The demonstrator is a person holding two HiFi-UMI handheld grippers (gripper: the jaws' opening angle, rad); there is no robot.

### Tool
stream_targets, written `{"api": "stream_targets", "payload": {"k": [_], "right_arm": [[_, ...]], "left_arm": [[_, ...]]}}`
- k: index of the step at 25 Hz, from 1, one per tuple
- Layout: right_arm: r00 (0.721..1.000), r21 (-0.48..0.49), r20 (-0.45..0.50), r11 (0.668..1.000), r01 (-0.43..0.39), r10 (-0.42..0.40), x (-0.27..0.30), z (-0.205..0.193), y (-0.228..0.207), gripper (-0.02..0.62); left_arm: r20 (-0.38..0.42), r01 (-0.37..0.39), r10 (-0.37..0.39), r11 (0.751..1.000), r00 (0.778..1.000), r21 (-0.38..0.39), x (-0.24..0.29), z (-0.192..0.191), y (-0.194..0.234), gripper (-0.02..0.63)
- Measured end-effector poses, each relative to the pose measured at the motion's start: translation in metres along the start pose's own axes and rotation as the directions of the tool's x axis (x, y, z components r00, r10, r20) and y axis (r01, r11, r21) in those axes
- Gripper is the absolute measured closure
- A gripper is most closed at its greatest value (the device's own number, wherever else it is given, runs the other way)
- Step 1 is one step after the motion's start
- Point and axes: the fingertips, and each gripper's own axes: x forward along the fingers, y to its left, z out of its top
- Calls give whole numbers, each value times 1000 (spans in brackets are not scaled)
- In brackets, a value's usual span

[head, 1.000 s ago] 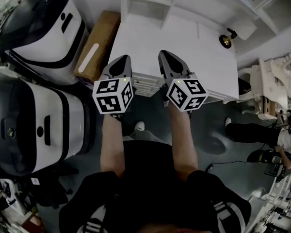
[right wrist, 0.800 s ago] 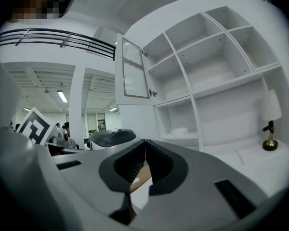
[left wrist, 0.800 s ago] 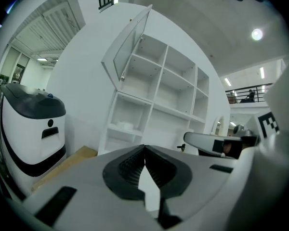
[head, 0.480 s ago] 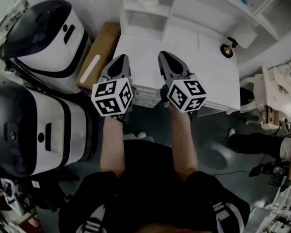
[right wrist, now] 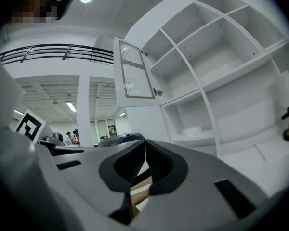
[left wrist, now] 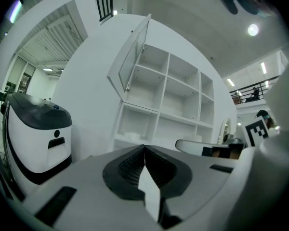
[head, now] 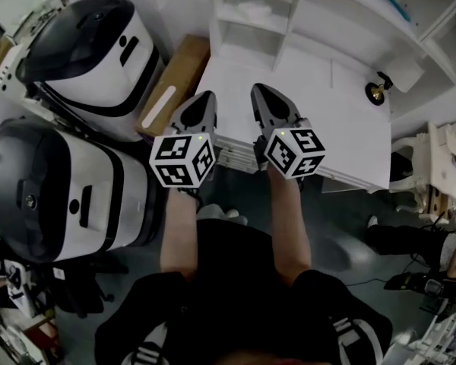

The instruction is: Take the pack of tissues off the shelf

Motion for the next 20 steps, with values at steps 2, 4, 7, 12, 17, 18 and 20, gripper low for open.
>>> {"api": "stream_targets", "payload": {"k": [2, 4, 7, 12, 17, 18, 20], "right_arm": [[1000, 26, -26, 1000, -16, 17, 5, -12, 1, 575], [999, 55, -40, 998, -11, 13, 7, -22, -4, 575], [999, 54, -42, 999, 5, -3, 13, -31, -6, 575], [997, 39, -29, 997, 71, -70, 8, -20, -40, 575], [991, 46, 4, 990, 135, -135, 10, -5, -79, 575], [990, 45, 2, 989, 142, -143, 12, -5, -85, 575], [989, 42, -11, 988, 147, -147, 17, -7, -94, 575]], "left_arm": [[-17, -21, 21, 1000, 1000, -7, 0, -7, 5, 595], [-35, -25, 25, 1000, 999, -10, 5, -15, 9, 595], [-62, -18, 18, 1000, 998, -7, 13, -26, 18, 595], [-63, 20, -20, 1000, 998, -2, 40, -23, 8, 595], [-37, 100, -100, 995, 994, -6, 78, -14, -10, 595], [-40, 108, -108, 994, 993, -6, 86, -14, -11, 595], [-56, 106, -106, 994, 993, -1, 101, -15, -8, 595]]}}
